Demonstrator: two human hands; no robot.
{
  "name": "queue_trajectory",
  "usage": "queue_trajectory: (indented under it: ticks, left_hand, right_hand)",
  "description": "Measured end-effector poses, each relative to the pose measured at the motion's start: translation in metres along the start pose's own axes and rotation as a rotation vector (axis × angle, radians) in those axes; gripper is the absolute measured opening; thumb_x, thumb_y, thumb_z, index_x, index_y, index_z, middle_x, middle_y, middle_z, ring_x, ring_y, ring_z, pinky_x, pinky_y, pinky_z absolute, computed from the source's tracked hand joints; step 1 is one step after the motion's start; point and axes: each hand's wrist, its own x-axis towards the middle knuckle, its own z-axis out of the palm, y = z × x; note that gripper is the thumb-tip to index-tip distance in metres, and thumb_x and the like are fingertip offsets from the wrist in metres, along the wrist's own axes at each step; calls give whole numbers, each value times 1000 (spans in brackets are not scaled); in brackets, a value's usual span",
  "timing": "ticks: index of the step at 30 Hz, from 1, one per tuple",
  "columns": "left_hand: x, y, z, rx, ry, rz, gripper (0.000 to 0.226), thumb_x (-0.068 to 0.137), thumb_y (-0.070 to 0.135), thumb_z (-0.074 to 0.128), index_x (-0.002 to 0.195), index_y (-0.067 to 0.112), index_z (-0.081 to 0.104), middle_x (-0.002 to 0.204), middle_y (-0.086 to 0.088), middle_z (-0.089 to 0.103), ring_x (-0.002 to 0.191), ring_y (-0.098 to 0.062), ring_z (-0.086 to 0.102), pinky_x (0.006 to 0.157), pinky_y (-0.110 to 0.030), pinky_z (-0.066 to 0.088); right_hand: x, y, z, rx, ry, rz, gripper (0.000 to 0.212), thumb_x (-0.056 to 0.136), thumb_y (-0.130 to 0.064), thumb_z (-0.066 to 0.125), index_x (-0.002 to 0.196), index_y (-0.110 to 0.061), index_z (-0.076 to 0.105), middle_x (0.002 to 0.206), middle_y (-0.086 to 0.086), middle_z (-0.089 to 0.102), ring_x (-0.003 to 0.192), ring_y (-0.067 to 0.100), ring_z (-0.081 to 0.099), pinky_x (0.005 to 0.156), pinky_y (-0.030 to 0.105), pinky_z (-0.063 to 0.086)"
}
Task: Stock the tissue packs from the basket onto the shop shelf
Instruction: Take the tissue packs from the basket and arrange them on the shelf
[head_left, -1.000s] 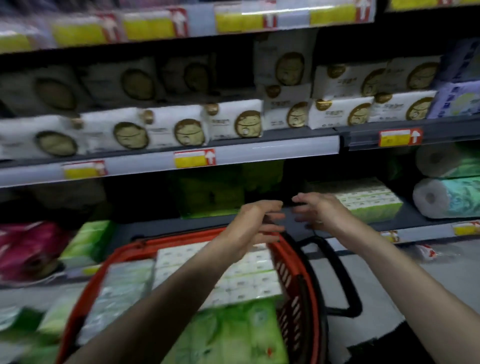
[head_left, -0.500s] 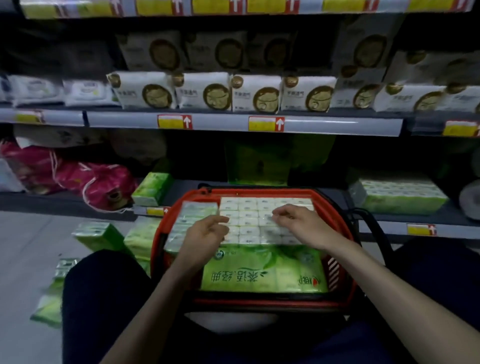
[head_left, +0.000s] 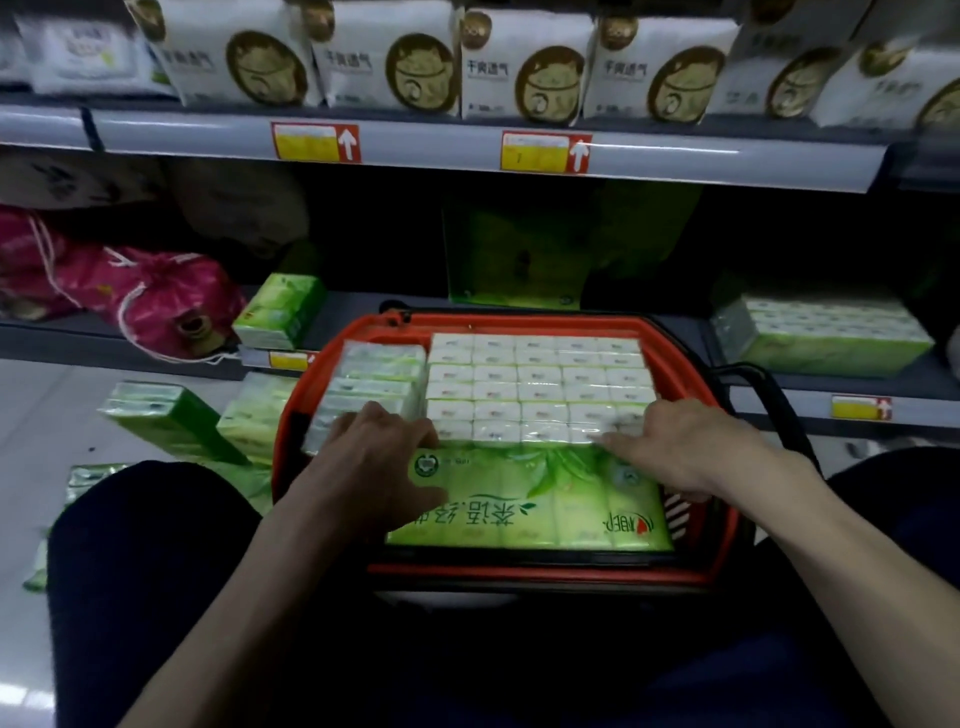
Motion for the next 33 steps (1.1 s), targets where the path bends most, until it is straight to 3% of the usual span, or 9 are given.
queue_trajectory:
  ticks: [2,6,11,15,20,23,26,29,33]
  left_hand:
    - [-3,3,8,-8,-75,-42,71,78,71,68,135,35,45,133,-4,54,139,-27,31,116,-47,26]
    - [-1,10,11,-51,-109,-58,74,76,73,69,132,36,36,120,-4,43,133,-27,26,114,-45,23]
    - [11,1,4,-104,-73,-29,69,76,78,64,128,39,40,112,1,56,120,-19,31,106,-46,23]
    - [16,-6,1,-153,-49,-38,59,76,80,64,114,38,49,109,13,61,112,-14,43,93,-40,23]
    - [19,-10,-16,-375,25,-37,49,70,73,75,87,27,68,90,10,72,85,-12,69,79,-36,57]
    - [15,-21,-24,-482,-35,-53,59,59,80,79,93,30,77,87,11,73,80,-7,69,67,-28,55]
    - [7,-24,-25,-452,-161,-23,62,56,73,87,103,33,74,103,13,67,93,-4,63,84,-32,56]
    - [7,-21,-20,-367,-150,67,58,54,66,90,98,37,67,113,13,53,104,-5,50,85,-28,47]
    - [7,-16,-14,-432,-236,94,59,59,54,95,109,38,67,109,18,65,104,-5,62,84,-22,51]
  right_hand:
    - [2,0,5,45,-77,9,80,100,-70,48,152,-9,45,155,14,51,130,33,58,94,34,50]
    - [6,-3,17,164,-133,-87,88,102,-61,52,162,-6,19,155,11,48,131,28,56,88,31,45]
    - [1,6,8,243,-108,-115,63,96,-63,65,131,-15,47,117,-1,60,86,12,63,69,30,52]
    - [-3,12,6,319,-59,-109,53,91,-59,74,120,-19,54,107,2,65,76,16,72,70,35,61]
    - [-3,22,-1,580,-59,-113,64,82,-51,86,123,-16,51,116,10,64,83,33,80,75,52,66]
    - [-1,32,-11,524,-25,-179,71,70,-68,85,119,-28,54,118,-2,61,105,24,73,85,45,63]
    - [-1,33,-19,472,-144,-306,82,70,-74,78,137,-37,50,136,-8,53,132,14,52,107,35,45]
    - [-1,22,-14,376,-251,-397,75,77,-59,84,141,-35,54,139,-14,49,135,7,46,108,25,38]
    - [-4,2,-11,261,-199,-506,55,75,-52,91,121,-37,65,136,-10,54,128,15,53,107,34,43]
